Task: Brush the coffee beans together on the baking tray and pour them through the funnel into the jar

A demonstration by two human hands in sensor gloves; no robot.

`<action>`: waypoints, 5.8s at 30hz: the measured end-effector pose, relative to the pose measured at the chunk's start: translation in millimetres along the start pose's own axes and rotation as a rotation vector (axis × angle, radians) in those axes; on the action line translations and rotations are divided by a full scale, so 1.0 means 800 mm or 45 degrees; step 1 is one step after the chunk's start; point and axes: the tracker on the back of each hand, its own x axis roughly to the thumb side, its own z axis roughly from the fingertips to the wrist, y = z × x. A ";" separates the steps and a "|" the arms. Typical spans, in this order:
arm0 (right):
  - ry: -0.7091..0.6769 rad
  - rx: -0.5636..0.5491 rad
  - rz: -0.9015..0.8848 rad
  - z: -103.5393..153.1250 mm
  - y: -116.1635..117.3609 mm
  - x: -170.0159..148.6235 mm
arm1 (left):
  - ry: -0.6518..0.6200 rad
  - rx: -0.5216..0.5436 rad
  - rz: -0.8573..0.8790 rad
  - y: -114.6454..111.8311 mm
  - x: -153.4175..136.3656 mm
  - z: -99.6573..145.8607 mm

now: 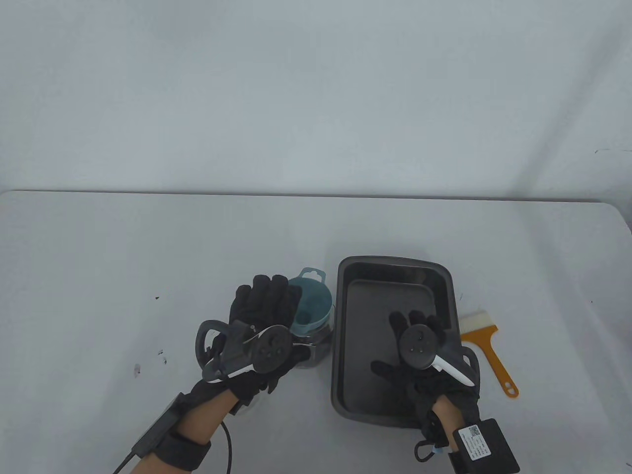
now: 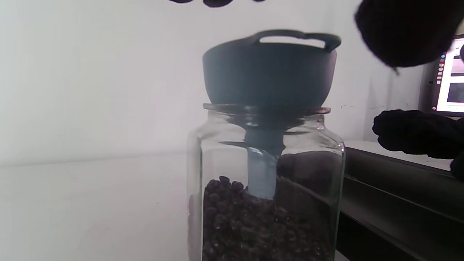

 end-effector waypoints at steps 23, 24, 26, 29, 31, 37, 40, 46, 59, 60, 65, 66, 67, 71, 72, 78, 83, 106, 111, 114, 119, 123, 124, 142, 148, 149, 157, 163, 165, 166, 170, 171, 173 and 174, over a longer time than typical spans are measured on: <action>-0.004 0.018 -0.098 -0.004 -0.002 -0.007 | -0.124 0.041 0.154 -0.023 0.005 -0.041; -0.003 0.015 -0.101 -0.004 -0.002 -0.007 | -0.137 0.078 0.167 -0.021 0.005 -0.040; -0.002 0.012 -0.106 -0.004 -0.002 -0.008 | -0.152 0.146 0.171 -0.016 0.006 -0.037; 0.000 0.022 -0.110 -0.005 -0.002 -0.007 | -0.180 0.160 0.152 -0.008 0.009 -0.032; 0.003 0.027 -0.109 -0.005 -0.002 -0.007 | -0.194 0.202 0.132 -0.001 0.010 -0.026; 0.010 0.065 -0.140 -0.004 0.001 -0.007 | -0.186 0.307 0.145 0.030 0.001 -0.005; 0.011 0.071 -0.146 -0.005 0.002 -0.007 | -0.175 0.348 0.185 0.046 -0.006 0.009; 0.009 0.037 -0.148 -0.003 -0.001 -0.007 | -0.055 0.305 0.227 0.059 -0.039 0.036; 0.005 0.021 -0.136 -0.003 -0.001 -0.004 | 0.219 -0.107 0.455 -0.016 -0.122 0.050; 0.004 0.020 -0.136 -0.003 -0.001 -0.004 | 0.230 -0.126 0.461 -0.022 -0.124 0.048; 0.007 0.020 -0.146 -0.003 0.000 -0.004 | 0.370 -0.212 0.507 -0.065 -0.141 0.038; 0.007 0.018 -0.148 -0.002 0.000 -0.004 | 0.406 -0.217 0.539 -0.072 -0.147 0.035; 0.007 0.016 -0.149 -0.002 0.000 -0.005 | 0.443 -0.231 0.571 -0.079 -0.152 0.034; 0.010 0.020 -0.154 -0.003 0.000 -0.006 | 0.553 -0.280 0.729 -0.099 -0.172 0.033; 0.010 0.021 -0.157 -0.003 0.000 -0.006 | 0.574 -0.304 0.796 -0.105 -0.177 0.033; 0.008 0.017 -0.157 -0.003 0.000 -0.006 | 0.635 -0.329 0.944 -0.124 -0.195 0.037; 0.009 0.029 -0.146 -0.004 0.001 -0.005 | 0.642 -0.321 0.912 -0.126 -0.195 0.038; 0.009 0.037 -0.153 -0.006 0.002 -0.006 | 0.444 -0.234 0.645 -0.040 -0.168 0.060; 0.010 0.040 -0.151 -0.006 0.003 -0.006 | 0.231 -0.259 0.398 -0.017 -0.112 0.078; 0.009 0.038 -0.151 -0.006 0.003 -0.006 | 0.165 -0.340 0.291 -0.026 -0.086 0.084; 0.004 0.027 -0.155 -0.006 0.003 -0.007 | 0.114 -0.581 0.162 -0.061 -0.054 0.088; 0.003 0.025 -0.161 -0.006 0.002 -0.007 | 0.122 -0.682 0.087 -0.089 -0.046 0.088; 0.004 0.024 -0.162 -0.006 0.002 -0.008 | 0.128 -0.708 0.060 -0.096 -0.046 0.087; 0.014 0.038 -0.165 -0.006 0.004 -0.010 | 0.182 -0.827 0.096 -0.129 -0.049 0.081; 0.020 0.040 -0.161 -0.006 0.003 -0.009 | 0.197 -0.756 0.088 -0.128 -0.048 0.079; 0.019 0.039 -0.162 -0.006 0.003 -0.009 | 0.198 -0.735 0.086 -0.127 -0.049 0.079; 0.017 0.040 -0.156 -0.007 0.004 -0.008 | 0.217 -0.668 0.108 -0.127 -0.050 0.080; 0.011 0.028 -0.158 -0.006 0.002 -0.008 | 0.200 -0.673 0.132 -0.118 -0.044 0.081; 0.008 0.030 -0.160 -0.006 0.003 -0.008 | 0.197 -0.648 0.124 -0.108 -0.042 0.081; 0.009 0.031 -0.161 -0.006 0.003 -0.008 | 0.193 -0.638 0.127 -0.104 -0.041 0.080; 0.006 0.036 -0.161 -0.006 0.003 -0.007 | 0.179 -0.621 0.178 -0.073 -0.035 0.074; 0.006 0.037 -0.160 -0.006 0.003 -0.007 | 0.171 -0.599 0.187 -0.062 -0.033 0.072; 0.005 0.037 -0.163 -0.006 0.003 -0.007 | 0.158 -0.564 0.193 -0.042 -0.029 0.066; 0.008 0.038 -0.163 -0.006 0.003 -0.008 | 0.154 -0.540 0.205 -0.030 -0.027 0.062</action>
